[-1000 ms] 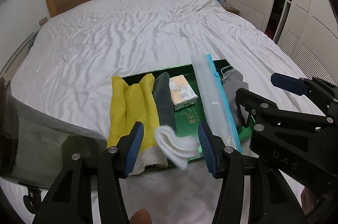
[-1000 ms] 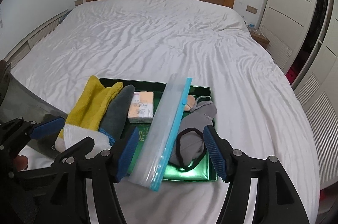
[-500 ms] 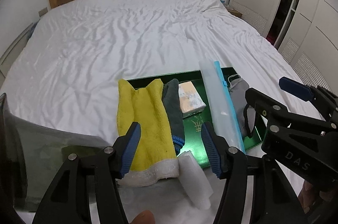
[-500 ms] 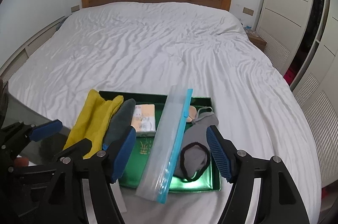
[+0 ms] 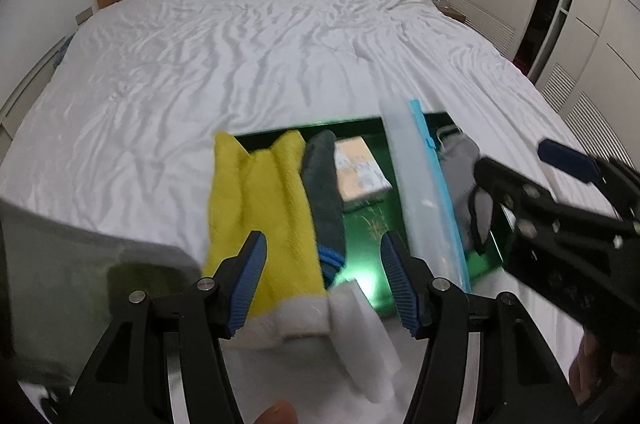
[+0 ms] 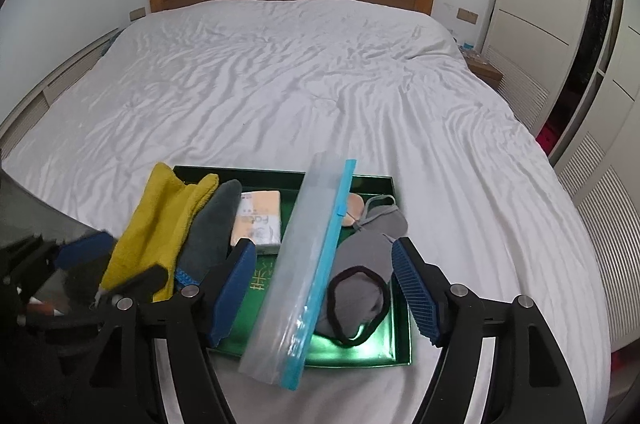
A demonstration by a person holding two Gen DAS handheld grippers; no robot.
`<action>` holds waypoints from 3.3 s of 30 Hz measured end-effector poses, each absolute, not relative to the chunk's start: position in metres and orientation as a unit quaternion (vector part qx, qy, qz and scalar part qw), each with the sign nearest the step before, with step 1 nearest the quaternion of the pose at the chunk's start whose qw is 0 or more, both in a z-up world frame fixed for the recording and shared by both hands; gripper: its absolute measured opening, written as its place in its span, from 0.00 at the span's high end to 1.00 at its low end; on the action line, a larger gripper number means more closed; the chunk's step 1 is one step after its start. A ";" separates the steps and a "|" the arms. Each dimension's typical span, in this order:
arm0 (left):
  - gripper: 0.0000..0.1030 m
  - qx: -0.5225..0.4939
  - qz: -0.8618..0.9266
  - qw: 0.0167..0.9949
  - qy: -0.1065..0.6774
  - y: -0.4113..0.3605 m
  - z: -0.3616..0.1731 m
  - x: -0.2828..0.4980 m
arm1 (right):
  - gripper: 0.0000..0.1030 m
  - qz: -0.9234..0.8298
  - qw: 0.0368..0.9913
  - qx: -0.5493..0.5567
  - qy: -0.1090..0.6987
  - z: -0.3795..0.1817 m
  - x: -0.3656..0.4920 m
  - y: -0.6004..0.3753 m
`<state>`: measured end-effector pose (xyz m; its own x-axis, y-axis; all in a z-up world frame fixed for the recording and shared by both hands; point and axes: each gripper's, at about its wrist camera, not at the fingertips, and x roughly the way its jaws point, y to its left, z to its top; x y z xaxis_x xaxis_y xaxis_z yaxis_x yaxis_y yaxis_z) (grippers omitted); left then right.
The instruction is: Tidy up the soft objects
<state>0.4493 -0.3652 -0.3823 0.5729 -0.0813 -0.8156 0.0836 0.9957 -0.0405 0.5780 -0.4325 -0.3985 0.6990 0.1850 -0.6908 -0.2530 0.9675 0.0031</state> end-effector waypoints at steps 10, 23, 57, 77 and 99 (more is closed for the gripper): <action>0.48 -0.033 -0.029 0.886 0.461 -0.379 -0.389 0.412 | 0.31 0.127 0.918 -0.040 0.373 -0.410 0.582 -0.436; 0.53 -0.073 0.011 0.849 0.523 -0.379 -0.447 0.401 | 0.26 0.124 0.918 -0.016 0.376 -0.422 0.580 -0.462; 0.42 -0.057 -0.049 0.860 0.505 -0.400 -0.429 0.476 | 0.30 0.113 0.921 -0.010 0.373 -0.425 0.577 -0.478; 0.24 -0.004 -0.080 0.884 0.461 -0.406 -0.384 0.389 | 0.23 0.086 0.929 -0.014 0.359 -0.399 0.543 -0.473; 0.24 0.023 -0.062 0.898 0.434 -0.252 -0.273 0.225 | 0.16 0.065 0.918 -0.049 0.388 -0.313 0.284 -0.388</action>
<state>0.2248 -0.2522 -0.2733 0.6148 -0.0925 -0.7833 0.1320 0.9912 -0.0135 0.2842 -0.3881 -0.3128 0.6901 0.0809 -0.7192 -0.1575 0.9867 -0.0401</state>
